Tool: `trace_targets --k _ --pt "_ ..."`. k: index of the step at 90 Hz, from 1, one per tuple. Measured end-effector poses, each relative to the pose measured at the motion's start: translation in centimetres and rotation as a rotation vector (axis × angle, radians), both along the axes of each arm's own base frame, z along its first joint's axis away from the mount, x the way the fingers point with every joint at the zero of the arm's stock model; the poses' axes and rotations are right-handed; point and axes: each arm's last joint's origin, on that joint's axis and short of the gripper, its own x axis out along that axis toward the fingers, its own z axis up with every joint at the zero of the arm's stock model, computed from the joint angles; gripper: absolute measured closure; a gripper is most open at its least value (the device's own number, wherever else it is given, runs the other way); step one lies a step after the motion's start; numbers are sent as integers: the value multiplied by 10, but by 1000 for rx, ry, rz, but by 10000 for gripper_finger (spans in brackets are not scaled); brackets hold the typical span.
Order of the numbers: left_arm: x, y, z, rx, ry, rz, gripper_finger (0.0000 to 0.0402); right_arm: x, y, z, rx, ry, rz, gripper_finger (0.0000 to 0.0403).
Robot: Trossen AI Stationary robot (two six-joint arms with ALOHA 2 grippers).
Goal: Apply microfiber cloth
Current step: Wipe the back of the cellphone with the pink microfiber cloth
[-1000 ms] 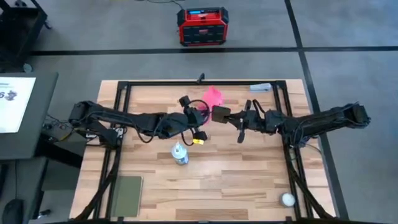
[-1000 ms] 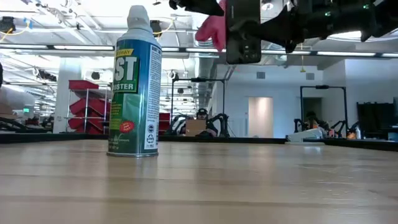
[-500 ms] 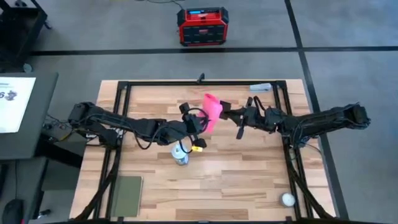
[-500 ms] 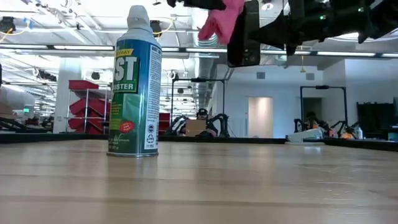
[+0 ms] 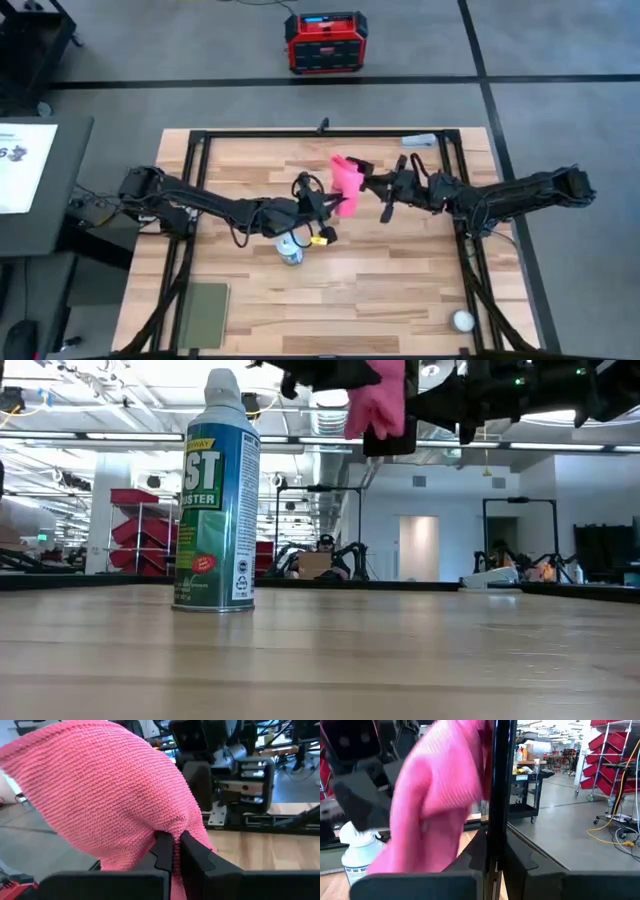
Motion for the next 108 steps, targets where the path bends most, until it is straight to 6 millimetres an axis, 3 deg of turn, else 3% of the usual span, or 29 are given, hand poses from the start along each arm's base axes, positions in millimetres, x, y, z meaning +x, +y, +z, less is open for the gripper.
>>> trace_targets --k 13,34,74,92,108 --pt "4 15 4 67 -17 45 401 0 2 0 0 1 10 387" --pt "5 24 37 160 -59 55 401 0 3 0 4 -2 12 387" --pt "-8 18 -9 -66 -111 19 401 0 3 0 -1 0 21 387" --pt "-8 21 0 28 -161 16 401 0 3 0 -1 -4 21 387" --pt "-5 32 26 144 -110 -17 401 0 3 1 0 -5 12 387"
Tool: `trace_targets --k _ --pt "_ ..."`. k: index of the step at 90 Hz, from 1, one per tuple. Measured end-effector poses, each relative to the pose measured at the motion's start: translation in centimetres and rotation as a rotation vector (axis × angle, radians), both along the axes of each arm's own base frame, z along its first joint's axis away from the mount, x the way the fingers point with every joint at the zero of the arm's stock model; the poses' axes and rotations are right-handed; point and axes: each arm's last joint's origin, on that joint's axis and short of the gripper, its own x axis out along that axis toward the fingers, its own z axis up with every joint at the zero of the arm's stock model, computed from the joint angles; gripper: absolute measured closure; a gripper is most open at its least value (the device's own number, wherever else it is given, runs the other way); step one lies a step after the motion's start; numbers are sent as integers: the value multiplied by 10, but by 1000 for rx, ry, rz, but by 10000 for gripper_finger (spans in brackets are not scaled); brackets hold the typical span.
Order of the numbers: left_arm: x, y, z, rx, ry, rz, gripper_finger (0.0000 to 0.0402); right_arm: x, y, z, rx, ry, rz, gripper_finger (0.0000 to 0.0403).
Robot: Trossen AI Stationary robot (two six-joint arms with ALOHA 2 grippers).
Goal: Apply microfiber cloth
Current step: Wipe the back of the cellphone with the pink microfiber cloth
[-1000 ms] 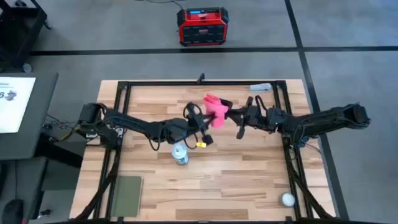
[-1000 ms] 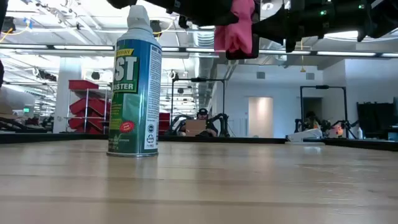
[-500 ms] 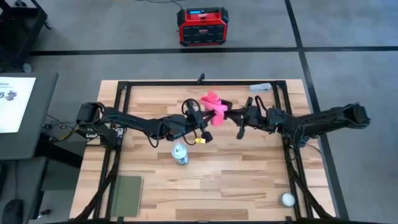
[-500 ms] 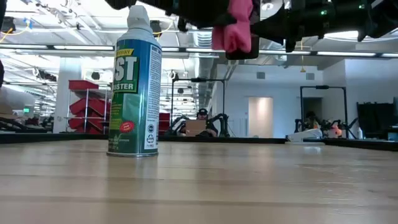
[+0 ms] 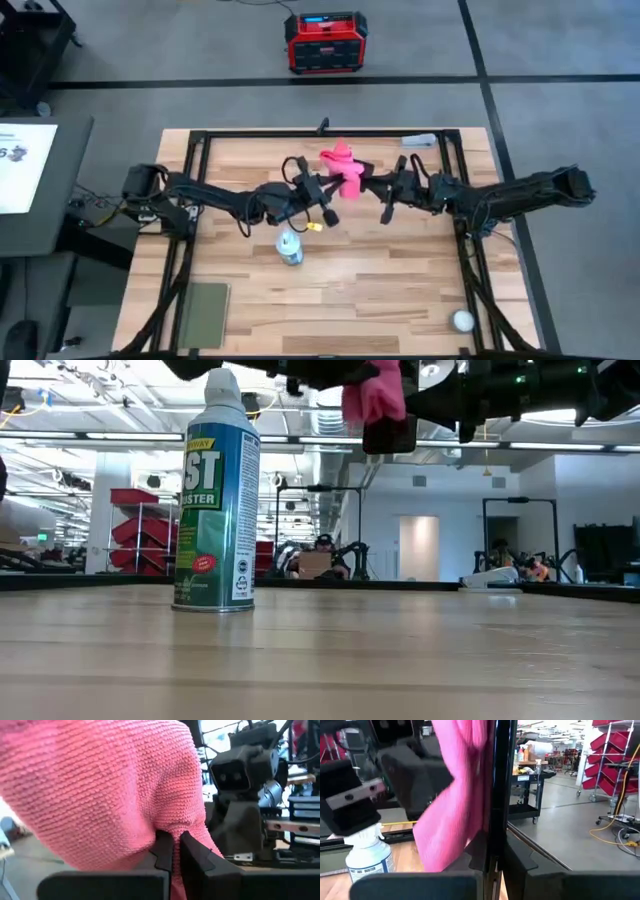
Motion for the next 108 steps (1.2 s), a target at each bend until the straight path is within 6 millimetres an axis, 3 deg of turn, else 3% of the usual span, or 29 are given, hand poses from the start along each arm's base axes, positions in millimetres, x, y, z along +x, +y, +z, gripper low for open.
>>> trace_targets --k 13,23,40,58,75,108 --pt "-7 6 18 66 109 15 401 -1 0 0 0 3 0 387" --pt "-24 7 36 98 144 17 401 -2 0 2 0 -1 1 387" --pt "-75 9 73 107 203 16 401 -7 0 4 -1 7 7 387" --pt "-139 13 87 35 348 85 401 -15 0 4 1 60 -1 387" --pt "-175 15 68 -136 538 134 401 -24 -1 4 24 110 -34 387" --pt "-192 14 -13 -376 823 233 401 -31 -1 6 30 124 -49 387"
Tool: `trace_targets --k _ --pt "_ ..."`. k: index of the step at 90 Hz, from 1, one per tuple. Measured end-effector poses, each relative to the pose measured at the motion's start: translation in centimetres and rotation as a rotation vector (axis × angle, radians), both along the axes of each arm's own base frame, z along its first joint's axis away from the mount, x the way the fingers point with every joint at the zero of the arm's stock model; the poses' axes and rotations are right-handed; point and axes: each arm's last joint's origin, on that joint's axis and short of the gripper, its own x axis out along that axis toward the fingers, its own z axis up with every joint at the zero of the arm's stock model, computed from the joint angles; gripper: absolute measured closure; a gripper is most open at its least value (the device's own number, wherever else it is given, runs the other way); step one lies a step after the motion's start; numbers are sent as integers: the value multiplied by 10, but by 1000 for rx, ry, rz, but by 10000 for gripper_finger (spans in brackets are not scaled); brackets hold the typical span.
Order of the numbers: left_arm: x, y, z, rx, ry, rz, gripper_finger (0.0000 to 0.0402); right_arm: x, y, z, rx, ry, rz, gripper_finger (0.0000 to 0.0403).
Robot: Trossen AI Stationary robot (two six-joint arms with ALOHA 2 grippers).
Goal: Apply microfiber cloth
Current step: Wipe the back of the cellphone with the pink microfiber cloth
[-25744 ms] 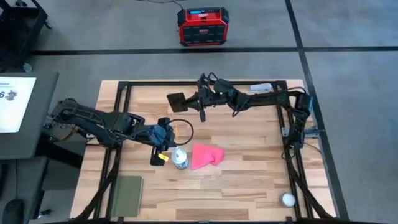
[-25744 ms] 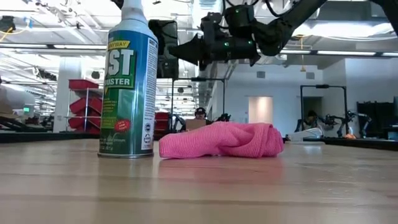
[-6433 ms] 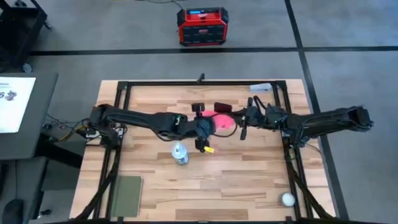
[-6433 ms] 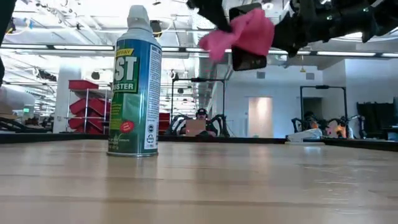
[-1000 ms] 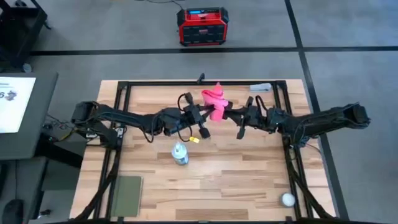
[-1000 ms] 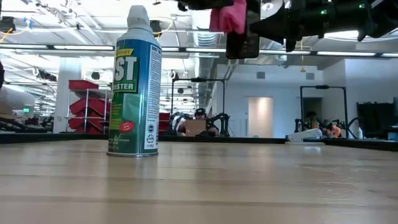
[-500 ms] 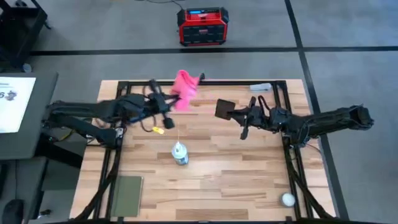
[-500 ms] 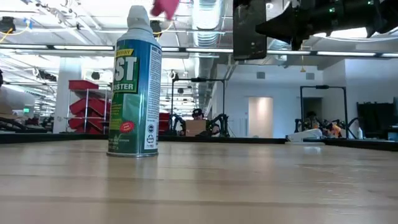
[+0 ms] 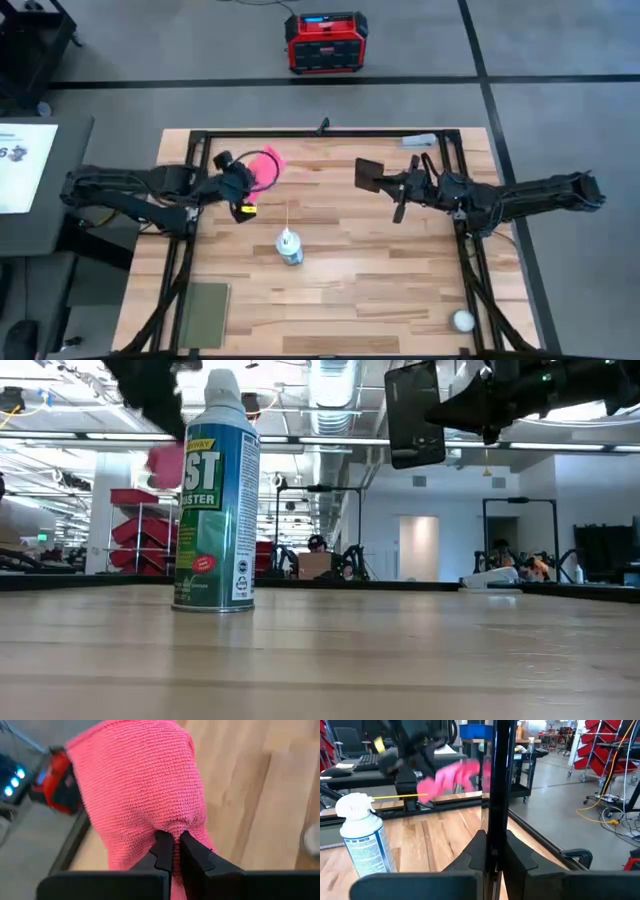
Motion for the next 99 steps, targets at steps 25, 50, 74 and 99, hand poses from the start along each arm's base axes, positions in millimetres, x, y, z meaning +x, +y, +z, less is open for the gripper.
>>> trace_targets --k 25,50,74,99 --pt "-22 0 -45 -62 7 19 401 -1 0 -4 7 46 -1 387" --pt "-52 -2 -70 -179 -309 -86 401 -12 0 2 8 32 0 387" --pt "-45 5 -88 -311 -289 -15 402 -17 0 3 21 31 -5 387" --pt "-18 14 -113 -360 -155 21 401 -17 0 3 22 33 -5 387"
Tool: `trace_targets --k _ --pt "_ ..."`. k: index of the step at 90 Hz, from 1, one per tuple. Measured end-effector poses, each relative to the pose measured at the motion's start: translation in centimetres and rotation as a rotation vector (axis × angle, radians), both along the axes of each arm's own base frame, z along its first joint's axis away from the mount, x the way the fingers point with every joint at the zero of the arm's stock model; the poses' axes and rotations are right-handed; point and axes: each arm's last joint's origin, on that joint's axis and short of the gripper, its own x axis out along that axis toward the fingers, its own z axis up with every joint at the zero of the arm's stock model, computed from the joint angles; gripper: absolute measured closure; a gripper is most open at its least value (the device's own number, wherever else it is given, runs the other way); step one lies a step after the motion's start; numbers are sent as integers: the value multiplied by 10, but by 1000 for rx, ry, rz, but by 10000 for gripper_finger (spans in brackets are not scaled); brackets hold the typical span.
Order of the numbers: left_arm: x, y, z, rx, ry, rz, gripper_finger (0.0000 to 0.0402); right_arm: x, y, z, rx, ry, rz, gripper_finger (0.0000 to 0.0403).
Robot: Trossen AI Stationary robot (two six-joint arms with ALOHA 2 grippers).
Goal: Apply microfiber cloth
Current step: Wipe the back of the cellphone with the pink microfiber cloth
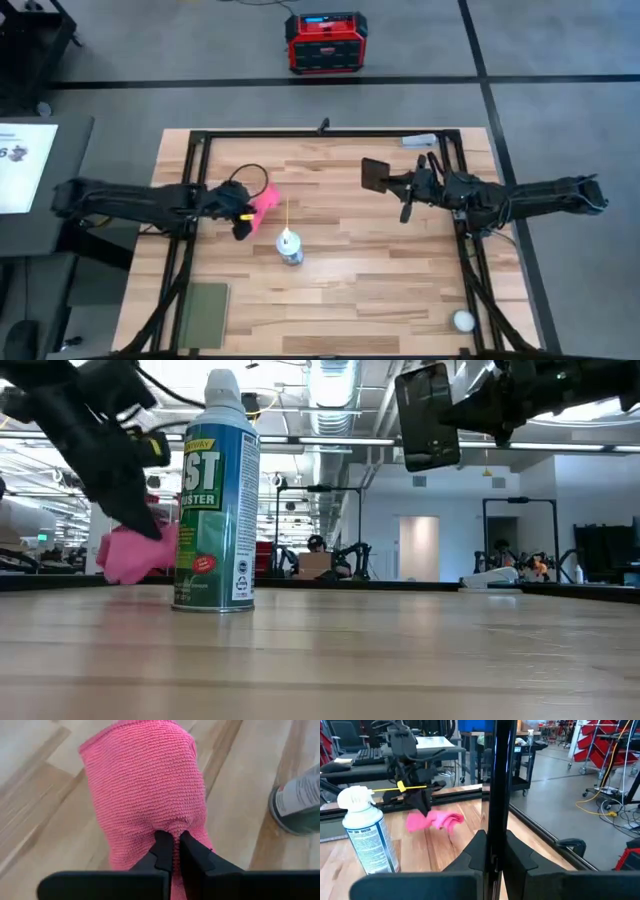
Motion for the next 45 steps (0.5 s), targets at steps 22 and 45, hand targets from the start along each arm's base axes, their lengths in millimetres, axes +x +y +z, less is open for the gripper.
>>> trace_targets --k 22,45 --pt "5 15 -40 -72 -25 37 402 0 0 -1 1 10 0 387" --pt "8 19 -49 -15 -148 7 400 -5 -1 2 -2 -6 -26 387"
